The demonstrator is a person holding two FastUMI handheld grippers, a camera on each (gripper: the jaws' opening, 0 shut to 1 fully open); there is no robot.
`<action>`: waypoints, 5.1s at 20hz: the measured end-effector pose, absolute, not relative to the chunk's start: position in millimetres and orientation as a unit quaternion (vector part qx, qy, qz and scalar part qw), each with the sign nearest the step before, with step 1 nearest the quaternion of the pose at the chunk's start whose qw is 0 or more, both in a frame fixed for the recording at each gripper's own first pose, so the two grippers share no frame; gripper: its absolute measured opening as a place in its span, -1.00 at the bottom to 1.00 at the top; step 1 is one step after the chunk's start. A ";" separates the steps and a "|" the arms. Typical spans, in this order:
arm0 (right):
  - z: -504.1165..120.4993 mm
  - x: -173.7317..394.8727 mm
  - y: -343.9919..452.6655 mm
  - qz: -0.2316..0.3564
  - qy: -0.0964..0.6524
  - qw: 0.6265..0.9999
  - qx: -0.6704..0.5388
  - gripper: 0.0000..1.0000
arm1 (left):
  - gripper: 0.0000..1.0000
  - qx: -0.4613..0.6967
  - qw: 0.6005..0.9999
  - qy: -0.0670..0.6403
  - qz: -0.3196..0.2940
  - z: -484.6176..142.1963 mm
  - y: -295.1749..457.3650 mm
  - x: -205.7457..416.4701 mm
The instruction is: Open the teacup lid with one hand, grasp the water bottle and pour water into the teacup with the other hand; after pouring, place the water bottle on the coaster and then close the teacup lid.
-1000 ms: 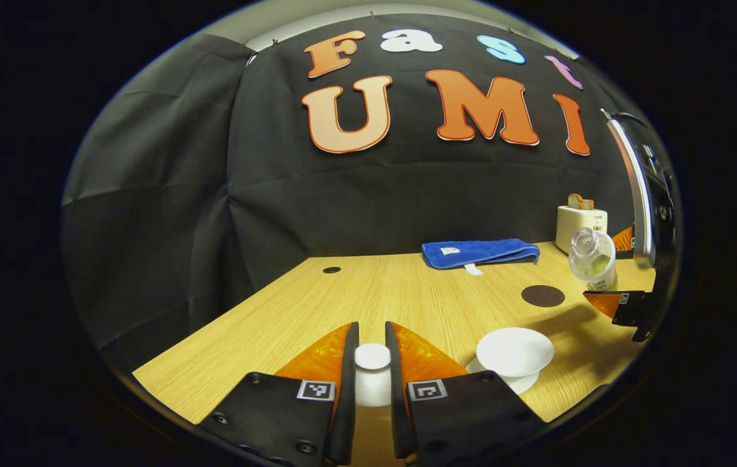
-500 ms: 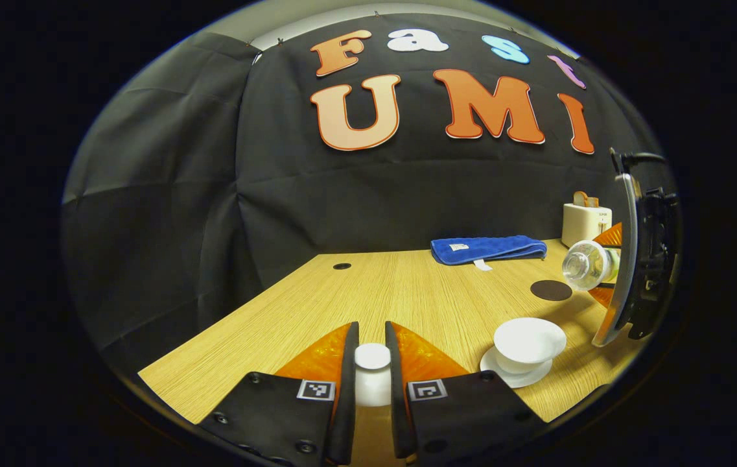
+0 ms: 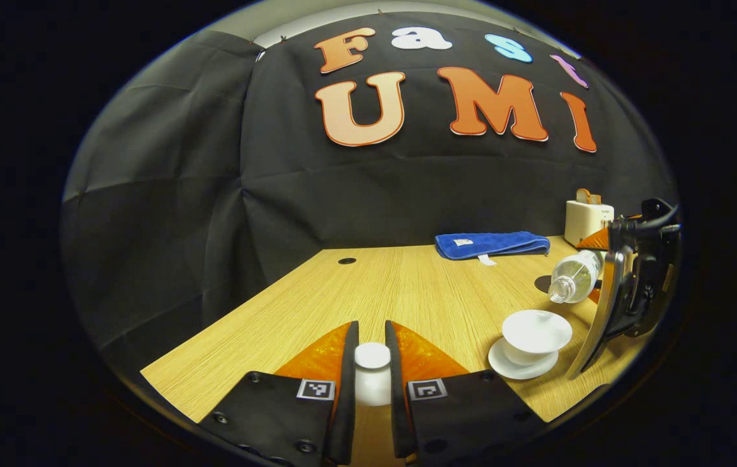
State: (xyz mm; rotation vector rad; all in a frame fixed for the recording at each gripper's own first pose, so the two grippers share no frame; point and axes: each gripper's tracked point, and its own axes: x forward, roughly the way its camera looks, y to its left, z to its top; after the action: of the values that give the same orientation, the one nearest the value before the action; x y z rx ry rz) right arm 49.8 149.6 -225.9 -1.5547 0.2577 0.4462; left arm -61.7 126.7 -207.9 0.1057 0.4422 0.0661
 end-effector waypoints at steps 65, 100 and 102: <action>-220.9 56.8 162.2 0.235 0.050 0.721 -0.650 0.29 | -0.46 0.044 0.979 0.196 0.021 -192.2 107.7 -64.0; -256.2 159.1 82.0 0.097 0.284 0.953 0.027 0.29 | -0.46 0.032 0.986 0.165 0.020 -174.5 81.3 -58.7; -270.4 157.1 82.3 0.096 0.298 0.950 0.017 0.29 | -0.46 0.031 0.985 0.168 0.023 -177.8 83.3 -58.6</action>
State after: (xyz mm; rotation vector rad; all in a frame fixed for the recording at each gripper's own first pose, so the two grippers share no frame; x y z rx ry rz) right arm 157.1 82.3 -270.4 0.0341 0.6067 0.1949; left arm -58.6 83.3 -177.8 0.0628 0.3370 0.0461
